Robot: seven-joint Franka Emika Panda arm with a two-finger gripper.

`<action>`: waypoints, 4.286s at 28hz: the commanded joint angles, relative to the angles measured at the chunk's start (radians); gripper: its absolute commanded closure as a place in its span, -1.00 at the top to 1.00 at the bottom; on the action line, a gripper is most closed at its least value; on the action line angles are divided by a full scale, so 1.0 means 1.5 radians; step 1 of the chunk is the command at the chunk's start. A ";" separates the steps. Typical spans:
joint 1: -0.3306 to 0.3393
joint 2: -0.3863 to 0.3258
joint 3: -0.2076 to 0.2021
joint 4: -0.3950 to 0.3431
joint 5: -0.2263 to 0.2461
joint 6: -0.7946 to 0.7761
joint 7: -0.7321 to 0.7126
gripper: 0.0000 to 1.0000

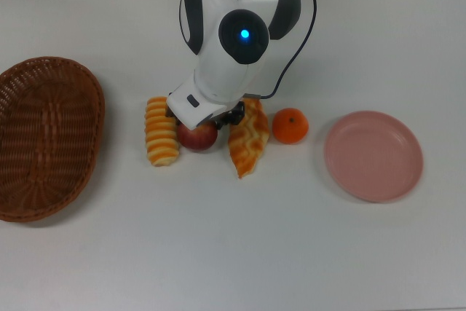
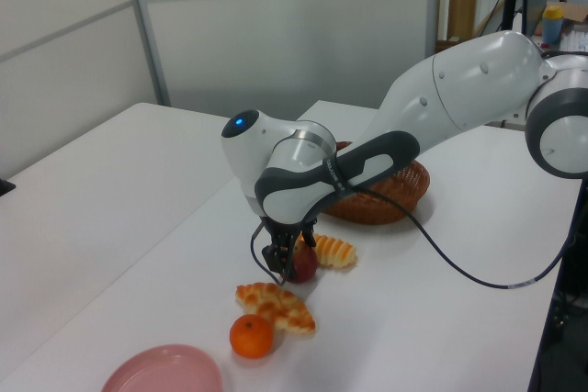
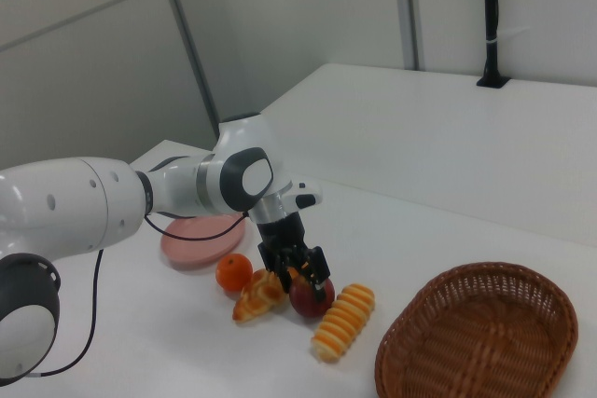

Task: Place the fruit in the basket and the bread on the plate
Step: 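Close the gripper around the red apple, then lift the apple, carry it over the basket and release it, then move the gripper to the striped bread roll and grasp it, then carry the striped roll onto the pink plate and release it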

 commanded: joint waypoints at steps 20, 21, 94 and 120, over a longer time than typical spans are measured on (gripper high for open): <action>-0.308 -0.127 -0.005 0.025 0.112 -0.016 -0.255 -0.34; -0.319 -0.122 -0.005 0.024 0.105 -0.008 -0.266 -0.33; -0.109 -0.007 0.004 -0.044 0.063 -0.014 -0.167 -0.99; 0.153 -0.097 0.005 0.041 0.091 -0.066 0.017 -0.90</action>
